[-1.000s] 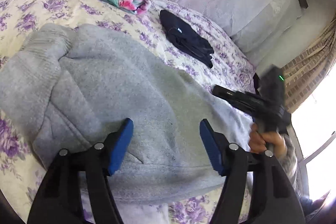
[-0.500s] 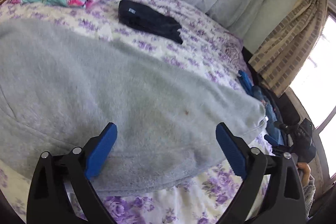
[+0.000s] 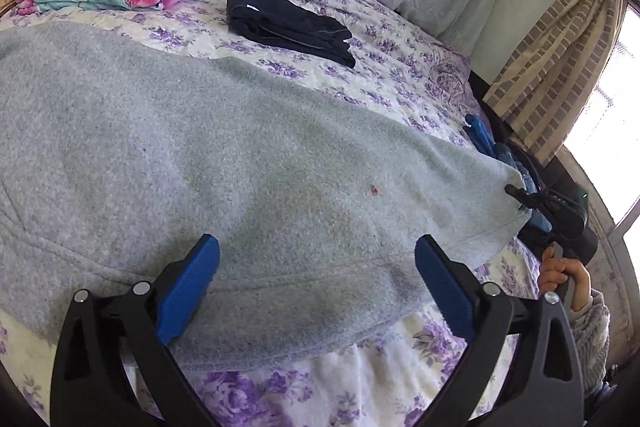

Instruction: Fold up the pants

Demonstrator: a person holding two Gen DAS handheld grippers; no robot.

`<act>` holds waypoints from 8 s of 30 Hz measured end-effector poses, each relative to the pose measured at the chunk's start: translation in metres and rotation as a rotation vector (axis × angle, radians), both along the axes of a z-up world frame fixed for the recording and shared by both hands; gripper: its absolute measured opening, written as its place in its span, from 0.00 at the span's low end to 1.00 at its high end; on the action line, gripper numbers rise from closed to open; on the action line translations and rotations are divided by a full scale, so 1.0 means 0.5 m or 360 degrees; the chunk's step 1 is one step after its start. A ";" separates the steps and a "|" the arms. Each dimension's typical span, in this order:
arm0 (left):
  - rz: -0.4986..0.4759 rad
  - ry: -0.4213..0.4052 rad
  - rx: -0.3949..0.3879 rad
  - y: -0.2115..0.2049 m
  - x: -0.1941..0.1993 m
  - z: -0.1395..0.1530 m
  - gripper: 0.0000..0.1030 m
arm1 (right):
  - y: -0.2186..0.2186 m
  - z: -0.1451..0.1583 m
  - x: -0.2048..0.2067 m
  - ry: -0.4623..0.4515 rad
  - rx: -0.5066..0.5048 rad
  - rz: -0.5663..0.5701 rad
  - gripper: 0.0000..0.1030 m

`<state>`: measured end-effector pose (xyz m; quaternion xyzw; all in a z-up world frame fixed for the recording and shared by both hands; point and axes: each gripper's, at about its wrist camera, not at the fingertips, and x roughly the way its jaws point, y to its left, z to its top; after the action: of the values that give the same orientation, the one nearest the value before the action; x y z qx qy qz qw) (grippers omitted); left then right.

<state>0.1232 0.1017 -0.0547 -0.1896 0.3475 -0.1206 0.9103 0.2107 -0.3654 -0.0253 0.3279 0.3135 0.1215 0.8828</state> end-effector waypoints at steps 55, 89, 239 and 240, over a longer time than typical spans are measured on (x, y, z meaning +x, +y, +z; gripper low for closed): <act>0.0750 0.0032 -0.0833 0.453 -0.085 -0.035 0.32 | 0.626 0.007 -0.020 -0.0345 -0.1386 0.0801 0.72; -0.0293 -0.0456 0.1097 -0.400 0.003 0.044 0.36 | 0.108 -0.025 -0.049 -0.0011 -0.0534 0.0104 0.93; 0.0522 -0.0104 0.0379 0.146 0.704 0.176 0.96 | 0.546 0.166 0.706 -0.0240 -0.0644 0.0467 0.93; 0.0548 -0.0143 0.0395 0.142 0.680 0.189 0.96 | 0.540 0.185 0.679 -0.0269 -0.0642 0.0441 0.94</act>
<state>0.4630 0.1725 0.0400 -0.1270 0.2814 0.0720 0.9484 0.5502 -0.0954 0.0673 0.0879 0.2986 0.2032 0.9284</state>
